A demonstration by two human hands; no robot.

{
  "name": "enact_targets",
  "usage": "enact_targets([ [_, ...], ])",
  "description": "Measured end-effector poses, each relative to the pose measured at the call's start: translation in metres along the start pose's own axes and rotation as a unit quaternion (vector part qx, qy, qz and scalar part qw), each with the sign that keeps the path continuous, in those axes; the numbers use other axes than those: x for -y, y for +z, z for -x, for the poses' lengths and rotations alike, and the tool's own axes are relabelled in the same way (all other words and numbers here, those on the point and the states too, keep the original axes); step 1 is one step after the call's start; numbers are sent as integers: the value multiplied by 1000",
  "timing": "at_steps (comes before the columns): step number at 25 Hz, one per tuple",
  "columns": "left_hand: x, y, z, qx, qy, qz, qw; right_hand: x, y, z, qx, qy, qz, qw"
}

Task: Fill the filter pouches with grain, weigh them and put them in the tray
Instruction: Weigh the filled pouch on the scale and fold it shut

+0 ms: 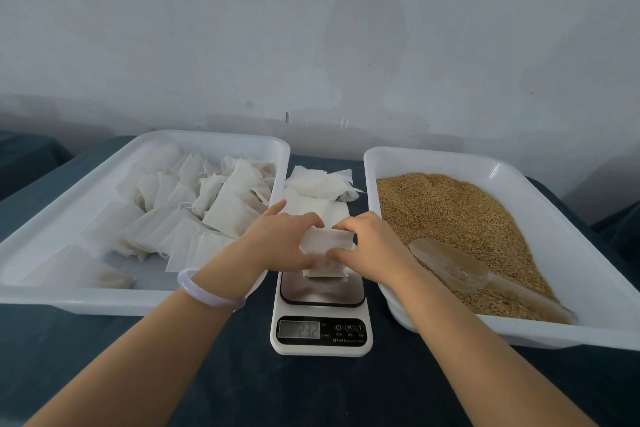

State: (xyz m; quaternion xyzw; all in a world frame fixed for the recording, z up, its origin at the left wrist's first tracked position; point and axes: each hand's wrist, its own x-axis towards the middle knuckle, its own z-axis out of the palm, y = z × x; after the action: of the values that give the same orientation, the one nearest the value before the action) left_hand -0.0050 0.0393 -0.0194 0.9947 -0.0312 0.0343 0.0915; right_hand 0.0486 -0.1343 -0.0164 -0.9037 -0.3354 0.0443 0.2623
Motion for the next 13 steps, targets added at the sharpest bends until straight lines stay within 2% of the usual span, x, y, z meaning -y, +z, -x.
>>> enact_targets([
  [13, -1, -2, -4, 54, 1, -41, 998, 4, -1, 2, -1, -7, 17, 1000],
])
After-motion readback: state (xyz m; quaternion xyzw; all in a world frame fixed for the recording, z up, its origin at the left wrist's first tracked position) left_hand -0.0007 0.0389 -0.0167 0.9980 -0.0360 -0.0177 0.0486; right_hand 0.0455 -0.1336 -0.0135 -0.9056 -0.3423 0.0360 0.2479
